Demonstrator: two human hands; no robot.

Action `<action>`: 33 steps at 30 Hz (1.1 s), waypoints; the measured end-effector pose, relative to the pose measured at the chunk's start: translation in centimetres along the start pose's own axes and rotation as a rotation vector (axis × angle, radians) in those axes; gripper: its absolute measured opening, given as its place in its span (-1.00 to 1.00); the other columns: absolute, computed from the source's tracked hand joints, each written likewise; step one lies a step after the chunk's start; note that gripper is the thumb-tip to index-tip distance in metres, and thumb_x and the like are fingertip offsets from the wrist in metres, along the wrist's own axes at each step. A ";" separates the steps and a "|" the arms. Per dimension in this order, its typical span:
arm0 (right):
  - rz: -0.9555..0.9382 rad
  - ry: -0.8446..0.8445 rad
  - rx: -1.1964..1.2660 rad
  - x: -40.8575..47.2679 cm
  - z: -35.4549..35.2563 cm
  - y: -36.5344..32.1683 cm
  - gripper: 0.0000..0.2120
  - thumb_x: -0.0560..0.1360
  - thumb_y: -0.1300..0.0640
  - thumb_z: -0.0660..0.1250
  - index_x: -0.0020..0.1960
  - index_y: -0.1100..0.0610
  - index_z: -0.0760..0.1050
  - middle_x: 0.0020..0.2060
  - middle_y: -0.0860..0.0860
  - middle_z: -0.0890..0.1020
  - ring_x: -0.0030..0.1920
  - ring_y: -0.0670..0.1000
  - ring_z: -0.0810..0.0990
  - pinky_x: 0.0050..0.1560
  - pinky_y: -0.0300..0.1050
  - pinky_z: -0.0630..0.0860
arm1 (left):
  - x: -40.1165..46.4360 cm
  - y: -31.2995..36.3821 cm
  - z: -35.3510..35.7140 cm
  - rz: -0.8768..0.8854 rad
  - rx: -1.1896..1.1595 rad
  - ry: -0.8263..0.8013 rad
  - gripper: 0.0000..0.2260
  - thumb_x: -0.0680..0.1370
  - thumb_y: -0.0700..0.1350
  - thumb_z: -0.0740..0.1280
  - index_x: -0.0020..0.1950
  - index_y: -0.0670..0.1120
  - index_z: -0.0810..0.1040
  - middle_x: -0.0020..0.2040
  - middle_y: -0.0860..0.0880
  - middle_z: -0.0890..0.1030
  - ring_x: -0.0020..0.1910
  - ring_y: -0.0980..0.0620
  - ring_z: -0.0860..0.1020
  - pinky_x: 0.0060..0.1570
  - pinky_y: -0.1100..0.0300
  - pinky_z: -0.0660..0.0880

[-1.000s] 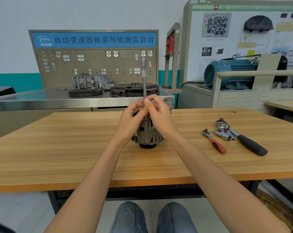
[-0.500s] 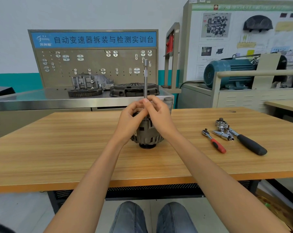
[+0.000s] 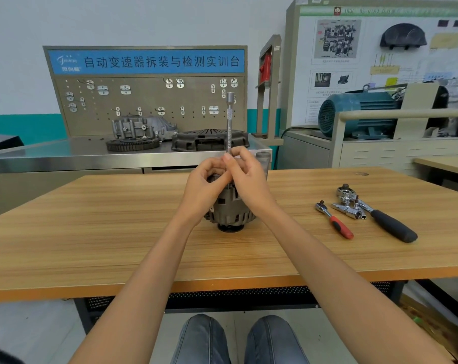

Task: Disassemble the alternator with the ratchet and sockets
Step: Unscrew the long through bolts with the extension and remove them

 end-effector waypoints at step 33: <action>0.006 -0.009 0.024 0.0 0.1 0.1 -0.90 0.60 0.12 0.20 0.04 0.14 0.44 -0.21 -0.04 0.63 -0.14 -0.20 0.61 -0.15 -0.39 0.50 | 0.0 0.0 0.2 -0.007 -0.003 -0.016 -0.94 0.57 -0.14 0.34 0.01 -0.05 0.58 -0.13 0.05 0.65 -0.10 0.14 0.60 -0.13 0.29 0.52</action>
Point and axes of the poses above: each hand's wrist, its own x-axis towards the middle knuckle, its own z-axis out of the palm, y = z × x, the point moved 10 cm from there along x, towards the middle knuckle
